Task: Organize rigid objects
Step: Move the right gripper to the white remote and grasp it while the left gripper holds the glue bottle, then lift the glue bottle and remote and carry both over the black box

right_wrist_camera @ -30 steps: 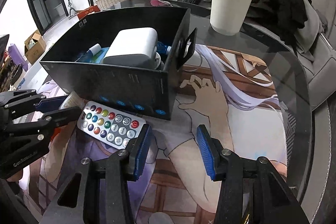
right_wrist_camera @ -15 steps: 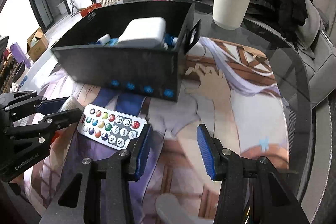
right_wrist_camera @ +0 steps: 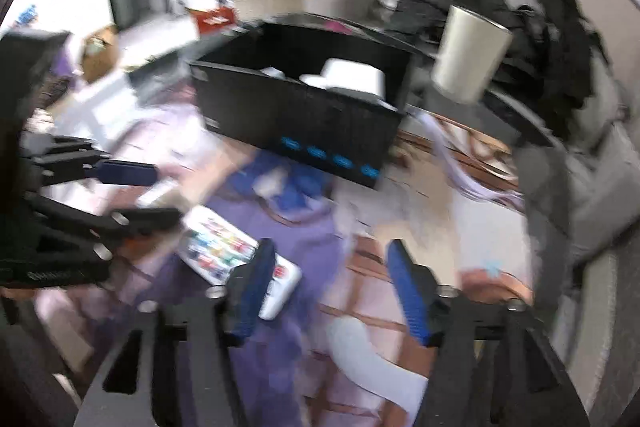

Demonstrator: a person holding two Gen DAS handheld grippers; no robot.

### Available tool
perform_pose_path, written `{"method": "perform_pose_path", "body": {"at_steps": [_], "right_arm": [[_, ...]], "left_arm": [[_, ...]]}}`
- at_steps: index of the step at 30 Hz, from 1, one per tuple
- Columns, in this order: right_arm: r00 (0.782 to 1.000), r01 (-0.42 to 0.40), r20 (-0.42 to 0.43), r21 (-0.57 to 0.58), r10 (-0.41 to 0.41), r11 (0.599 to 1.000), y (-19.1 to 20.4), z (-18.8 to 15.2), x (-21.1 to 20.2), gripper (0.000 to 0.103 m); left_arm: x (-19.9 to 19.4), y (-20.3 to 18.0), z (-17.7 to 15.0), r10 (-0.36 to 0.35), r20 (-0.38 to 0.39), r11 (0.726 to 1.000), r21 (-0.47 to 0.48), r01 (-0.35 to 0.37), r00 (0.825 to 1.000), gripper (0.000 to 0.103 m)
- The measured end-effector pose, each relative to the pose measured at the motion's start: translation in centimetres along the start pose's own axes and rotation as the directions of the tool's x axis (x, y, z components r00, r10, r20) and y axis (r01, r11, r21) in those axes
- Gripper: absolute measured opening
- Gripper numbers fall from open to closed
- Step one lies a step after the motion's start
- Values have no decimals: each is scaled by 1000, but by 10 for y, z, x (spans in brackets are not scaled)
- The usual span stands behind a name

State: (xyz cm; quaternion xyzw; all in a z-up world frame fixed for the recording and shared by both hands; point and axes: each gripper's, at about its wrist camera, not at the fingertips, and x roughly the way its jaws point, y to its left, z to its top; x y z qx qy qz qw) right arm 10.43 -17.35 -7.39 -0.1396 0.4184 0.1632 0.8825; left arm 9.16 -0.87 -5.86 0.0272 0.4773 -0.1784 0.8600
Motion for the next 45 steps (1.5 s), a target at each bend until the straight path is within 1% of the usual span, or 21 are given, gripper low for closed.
{"method": "perform_pose_path", "body": {"at_steps": [3, 6, 9, 12, 14, 15, 19, 21, 22, 24, 26, 28, 30, 33, 36, 39, 40, 41, 42, 43, 45], "right_arm": [[999, -46, 0, -27, 46, 999, 6, 5, 2, 65], [997, -79, -31, -73, 77, 994, 16, 6, 10, 65], [989, -134, -67, -64, 130, 989, 18, 5, 17, 65], [981, -179, -92, -73, 173, 981, 26, 3, 23, 65], [971, -221, -108, -74, 213, 972, 31, 2, 26, 65], [969, -228, -116, -77, 219, 970, 34, 1, 28, 65], [975, -202, -121, -113, 188, 973, 45, -2, 30, 65], [978, -179, -126, -109, 165, 978, 47, -3, 29, 62], [981, -159, -125, -93, 147, 983, 45, -4, 28, 57], [986, -112, -130, -39, 106, 993, 36, -3, 28, 52], [989, -60, -134, 24, 63, 998, 21, -2, 29, 42], [989, -34, -140, 72, 44, 997, 10, -2, 28, 40], [988, -32, -149, 95, 46, 995, 5, -4, 26, 40], [984, -76, -155, 75, 87, 994, 14, -6, 24, 40], [985, -75, -151, 56, 82, 996, 21, -5, 24, 40], [986, -72, -147, 39, 77, 997, 21, -4, 25, 41], [986, -75, -147, 42, 80, 996, 21, -3, 26, 43], [986, -80, -146, 37, 84, 996, 22, -3, 25, 48], [985, -83, -146, 32, 87, 996, 25, -4, 25, 50], [986, -83, -146, 20, 85, 996, 28, -4, 25, 52], [988, -71, -139, 16, 72, 997, 31, -6, 23, 53]], "left_arm": [[-5, -1, -3, 7, 7, 1000, 14, -7, 1000, 51], [-7, 4, -8, 12, 1, 1000, 16, -12, 1000, 51], [-9, 9, -13, 0, -10, 1000, 11, 1, 1000, 51], [-10, 11, -16, 4, -8, 1000, 10, -4, 1000, 51], [-9, 12, -16, -2, -15, 1000, 8, 2, 1000, 51], [-8, 11, -16, -2, -16, 1000, 8, 3, 1000, 51], [-8, 8, -15, -6, -12, 1000, 16, 6, 1000, 51], [-8, 8, -14, -6, -12, 1000, 16, 7, 1000, 51], [-8, 7, -14, -8, -12, 1000, 17, 8, 1000, 51], [-7, 6, -14, -10, -13, 1000, 19, 10, 1000, 51], [-6, 4, -14, -12, -17, 1000, 20, 12, 1000, 51], [-4, 2, -14, -9, -20, 1000, 20, 10, 1000, 51], [-3, 1, -14, -4, -22, 1000, 21, 5, 1000, 51], [0, -4, -13, 7, -25, 999, 34, -6, 1000, 51], [4, -6, -14, 8, -42, 999, 35, -6, 999, 51], [5, -10, -15, 33, -41, 998, 62, -31, 999, 50], [4, -10, -15, 34, -41, 998, 62, -31, 999, 50], [4, -9, -16, 39, -40, 997, 63, -36, 998, 44], [4, -9, -16, 43, -39, 997, 67, -40, 998, 38], [4, -10, -15, 46, -40, 996, 73, -43, 998, 35], [4, -10, -15, 53, -41, 996, 80, -50, 998, 24]]}}
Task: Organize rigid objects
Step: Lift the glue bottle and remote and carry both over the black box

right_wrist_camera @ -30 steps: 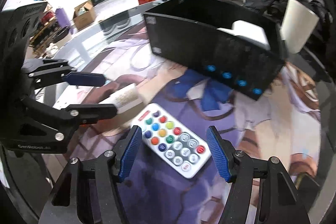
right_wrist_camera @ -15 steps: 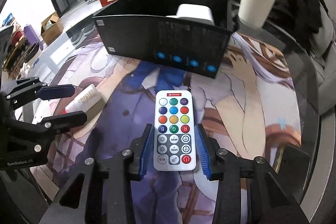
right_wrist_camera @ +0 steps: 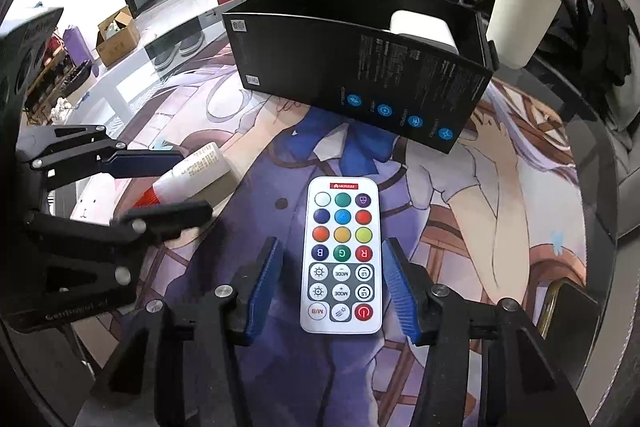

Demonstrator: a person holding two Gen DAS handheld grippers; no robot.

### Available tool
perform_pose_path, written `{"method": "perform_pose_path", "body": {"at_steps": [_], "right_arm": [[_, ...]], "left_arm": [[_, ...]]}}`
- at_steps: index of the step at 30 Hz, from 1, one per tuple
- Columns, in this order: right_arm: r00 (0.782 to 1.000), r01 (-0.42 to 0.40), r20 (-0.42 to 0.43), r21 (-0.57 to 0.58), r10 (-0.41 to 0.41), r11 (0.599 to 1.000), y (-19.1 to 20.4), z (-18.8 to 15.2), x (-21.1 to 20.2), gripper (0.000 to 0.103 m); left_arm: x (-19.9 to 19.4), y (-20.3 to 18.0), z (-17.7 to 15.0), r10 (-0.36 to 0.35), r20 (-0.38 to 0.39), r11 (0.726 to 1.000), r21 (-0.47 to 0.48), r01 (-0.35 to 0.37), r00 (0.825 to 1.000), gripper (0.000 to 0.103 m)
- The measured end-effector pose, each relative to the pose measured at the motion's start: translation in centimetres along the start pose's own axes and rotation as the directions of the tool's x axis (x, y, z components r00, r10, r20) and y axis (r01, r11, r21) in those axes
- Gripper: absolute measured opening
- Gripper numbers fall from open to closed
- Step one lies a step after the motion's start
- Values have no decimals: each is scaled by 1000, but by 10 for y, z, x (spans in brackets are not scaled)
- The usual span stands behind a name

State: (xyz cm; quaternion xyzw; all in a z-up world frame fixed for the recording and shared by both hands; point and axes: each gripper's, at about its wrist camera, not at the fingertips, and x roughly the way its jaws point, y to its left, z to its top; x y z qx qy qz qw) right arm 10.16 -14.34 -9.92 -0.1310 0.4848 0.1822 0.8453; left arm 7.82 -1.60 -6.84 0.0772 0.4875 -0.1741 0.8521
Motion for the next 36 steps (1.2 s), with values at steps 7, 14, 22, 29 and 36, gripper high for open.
{"method": "perform_pose_path", "body": {"at_steps": [7, 14, 22, 29, 36], "right_arm": [[1000, -9, -11, 4, 9, 1000, -2, 2, 0, 39], [1000, -12, 4, 32, 12, 999, -2, 5, -2, 39], [969, -32, 245, 68, 14, 997, -7, 9, -49, 39], [813, 46, 577, 65, -75, 997, 2, 0, -118, 39], [815, 38, 577, 46, -58, 998, 5, 1, -123, 39]], "left_arm": [[-1, 0, 0, -16, -7, 1000, 3, 16, 1000, 24], [-11, -1, 3, -24, 32, 1000, 5, 23, 999, 23], [-60, -3, 13, 14, 278, 1000, 14, -18, 961, 19], [-117, -4, 11, 27, 531, 999, 17, -42, 847, 11], [-89, 4, 20, -15, 393, 1000, 29, 4, 920, 26]]}}
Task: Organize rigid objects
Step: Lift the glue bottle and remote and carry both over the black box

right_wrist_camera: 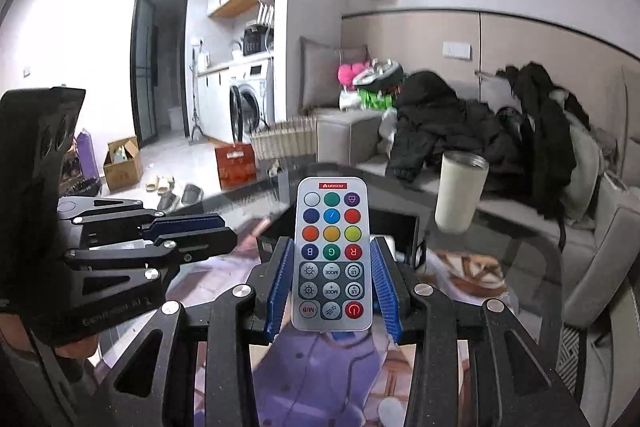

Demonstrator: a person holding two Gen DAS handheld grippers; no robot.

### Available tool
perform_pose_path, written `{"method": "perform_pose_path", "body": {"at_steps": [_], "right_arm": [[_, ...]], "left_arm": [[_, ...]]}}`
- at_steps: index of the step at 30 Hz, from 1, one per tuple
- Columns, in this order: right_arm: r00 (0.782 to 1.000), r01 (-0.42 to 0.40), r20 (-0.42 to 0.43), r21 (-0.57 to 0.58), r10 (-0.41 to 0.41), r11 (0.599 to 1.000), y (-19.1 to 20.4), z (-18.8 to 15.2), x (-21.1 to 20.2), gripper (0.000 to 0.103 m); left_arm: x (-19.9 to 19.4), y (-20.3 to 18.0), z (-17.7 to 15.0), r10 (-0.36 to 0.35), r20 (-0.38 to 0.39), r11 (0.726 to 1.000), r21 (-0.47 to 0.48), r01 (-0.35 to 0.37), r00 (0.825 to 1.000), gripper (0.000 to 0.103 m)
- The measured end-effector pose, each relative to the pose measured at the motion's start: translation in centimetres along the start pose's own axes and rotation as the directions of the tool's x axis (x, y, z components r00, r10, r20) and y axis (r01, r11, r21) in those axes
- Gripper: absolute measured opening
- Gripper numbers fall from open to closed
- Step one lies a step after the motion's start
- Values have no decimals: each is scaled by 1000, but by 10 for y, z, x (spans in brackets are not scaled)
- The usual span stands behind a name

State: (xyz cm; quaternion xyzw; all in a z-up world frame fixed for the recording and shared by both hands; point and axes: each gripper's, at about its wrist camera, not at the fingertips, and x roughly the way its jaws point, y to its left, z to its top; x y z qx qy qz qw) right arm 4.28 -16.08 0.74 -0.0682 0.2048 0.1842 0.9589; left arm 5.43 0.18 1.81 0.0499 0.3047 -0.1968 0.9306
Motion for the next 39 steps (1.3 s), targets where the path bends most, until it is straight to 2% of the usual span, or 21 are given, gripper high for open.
{"method": "perform_pose_path", "body": {"at_steps": [1, 2, 4, 5, 7, 10, 12, 13, 14, 15, 16, 18, 22, 24, 27, 30, 33, 36, 39], "right_arm": [[999, -11, -38, 0, 11, 1000, 0, -3, 6, 39], [996, -22, -84, 14, 23, 1000, -2, -7, 14, 39], [972, -47, -226, 60, 60, 997, -7, -20, 38, 39], [963, -43, -262, 85, 64, 995, -11, -25, 44, 39], [936, -25, -348, 110, 62, 994, -16, -36, 60, 39], [909, -13, -412, 128, 66, 992, -19, -48, 75, 39], [904, -20, -423, 117, 68, 993, -15, -52, 79, 39], [901, -25, -428, 108, 69, 994, -13, -52, 81, 39], [899, -32, -431, 99, 72, 995, -10, -53, 82, 39], [897, -37, -436, 93, 74, 995, -8, -54, 83, 39], [894, -41, -442, 85, 75, 996, -6, -56, 84, 39], [887, -41, -456, 76, 72, 996, -4, -58, 85, 39], [871, -32, -487, 82, 68, 996, -5, -68, 88, 39], [871, -32, -487, 85, 70, 996, -7, -67, 87, 39], [882, -38, -466, 84, 73, 996, -6, -63, 82, 39], [909, -44, -410, 75, 71, 996, -4, -54, 73, 39], [950, -33, -307, 53, 48, 998, -4, -41, 56, 39], [984, -18, -179, 38, 25, 999, -3, -27, 34, 39], [999, 5, -34, 21, -5, 1000, -3, -13, 9, 39]], "left_arm": [[13, 3, -4, 7, -63, 1000, -7, -7, 998, 37], [20, 8, -7, 18, -103, 999, -25, -21, 995, 52], [32, 22, -15, 26, -168, 994, -98, -43, 985, 53], [41, 26, -19, 25, -213, 993, -111, -49, 977, 57], [57, 27, -29, 28, -294, 991, -120, -66, 955, 57], [74, 25, -45, 1, -374, 987, -149, -61, 927, 58], [82, 23, -50, 7, -403, 987, -142, -70, 915, 58], [84, 19, -50, 29, -399, 990, -118, -83, 916, 57], [84, 17, -49, 42, -395, 991, -104, -90, 918, 54], [83, 14, -48, 37, -393, 991, -104, -85, 919, 34], [83, 13, -48, 22, -398, 991, -113, -72, 917, 20], [81, 11, -49, 4, -410, 993, -108, -53, 912, 18], [76, 9, -46, 9, -404, 995, -91, -50, 915, 17], [72, 11, -44, 2, -387, 994, -101, -45, 922, 17], [61, 10, -36, 8, -329, 994, -97, -42, 944, 17], [41, 5, -23, 17, -232, 997, -75, -36, 972, 17], [10, -4, -9, 57, -60, 998, -22, -58, 997, 17], [-21, -12, -1, 81, 104, 996, 19, -84, 991, 17], [-53, -16, 3, 100, 272, 993, 35, -114, 957, 17]]}}
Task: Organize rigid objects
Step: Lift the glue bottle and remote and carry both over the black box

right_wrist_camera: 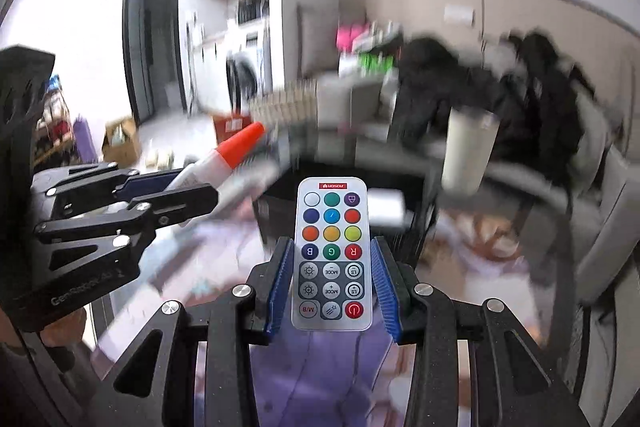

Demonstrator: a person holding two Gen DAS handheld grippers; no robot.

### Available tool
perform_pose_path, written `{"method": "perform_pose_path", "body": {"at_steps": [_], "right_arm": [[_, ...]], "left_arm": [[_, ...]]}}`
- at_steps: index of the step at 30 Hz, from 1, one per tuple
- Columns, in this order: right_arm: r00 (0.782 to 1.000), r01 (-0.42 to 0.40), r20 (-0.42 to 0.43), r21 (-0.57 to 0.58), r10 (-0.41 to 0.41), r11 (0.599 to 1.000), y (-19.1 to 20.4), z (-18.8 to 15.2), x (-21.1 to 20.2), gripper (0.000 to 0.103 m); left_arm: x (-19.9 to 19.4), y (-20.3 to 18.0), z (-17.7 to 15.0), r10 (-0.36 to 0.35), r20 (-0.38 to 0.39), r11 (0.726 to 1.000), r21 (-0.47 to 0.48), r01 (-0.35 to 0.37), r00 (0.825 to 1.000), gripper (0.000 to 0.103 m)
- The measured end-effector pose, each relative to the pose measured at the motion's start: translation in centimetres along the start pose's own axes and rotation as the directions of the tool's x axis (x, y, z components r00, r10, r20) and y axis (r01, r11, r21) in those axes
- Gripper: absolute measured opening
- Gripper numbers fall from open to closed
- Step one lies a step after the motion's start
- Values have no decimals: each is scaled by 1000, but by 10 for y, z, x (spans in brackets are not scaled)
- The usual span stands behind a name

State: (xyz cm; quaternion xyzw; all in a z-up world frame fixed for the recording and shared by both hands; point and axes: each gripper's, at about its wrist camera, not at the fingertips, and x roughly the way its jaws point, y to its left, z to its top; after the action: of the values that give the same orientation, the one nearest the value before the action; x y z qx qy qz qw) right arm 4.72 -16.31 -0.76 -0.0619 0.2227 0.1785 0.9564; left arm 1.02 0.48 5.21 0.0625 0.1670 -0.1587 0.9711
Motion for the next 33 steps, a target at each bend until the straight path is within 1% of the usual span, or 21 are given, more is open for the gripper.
{"method": "perform_pose_path", "body": {"at_steps": [2, 3, 5, 7, 12, 16, 20, 24, 28, 30, 33], "right_arm": [[995, 24, 99, -18, -22, 1000, 2, 8, -18, 39], [988, 34, 152, -25, -30, 999, 3, 12, -28, 39], [978, 42, 204, -39, -33, 998, 7, 16, -40, 39], [975, 39, 220, -47, -27, 998, 9, 17, -45, 39], [977, 40, 212, -44, -29, 998, 13, 19, -42, 39], [978, 31, 205, -11, -28, 999, 7, 24, -35, 39], [977, 39, 210, 28, -44, 999, -1, 36, -25, 39], [975, 56, 211, 53, -66, 997, -8, 48, -8, 39], [973, 72, 213, 79, -87, 994, -16, 63, 10, 39], [977, 64, 200, 80, -79, 995, -19, 71, 24, 39], [977, 75, 191, 92, -92, 993, -24, 83, 40, 39]], "left_arm": [[-11, 4, 6, 8, 64, 1000, 1, -8, 998, 17], [-15, 6, 7, 7, 82, 1000, 1, -7, 997, 17], [-20, 9, 8, 8, 108, 1000, 2, -9, 994, 17], [-20, 13, 9, 5, 110, 1000, -1, -5, 994, 17], [-7, 22, 10, -5, 80, 1000, -30, 7, 997, 17], [8, 22, 16, 7, 61, 998, -60, -3, 998, 17], [23, 29, 24, 17, 61, 996, -84, -12, 998, 17], [35, 31, 37, 14, 77, 997, -76, -8, 997, 17], [48, 39, 49, 23, 100, 995, -103, -13, 995, 17], [55, 41, 53, 22, 99, 993, -114, -10, 995, 17], [70, 46, 57, 23, 86, 991, -135, -11, 996, 17]]}}
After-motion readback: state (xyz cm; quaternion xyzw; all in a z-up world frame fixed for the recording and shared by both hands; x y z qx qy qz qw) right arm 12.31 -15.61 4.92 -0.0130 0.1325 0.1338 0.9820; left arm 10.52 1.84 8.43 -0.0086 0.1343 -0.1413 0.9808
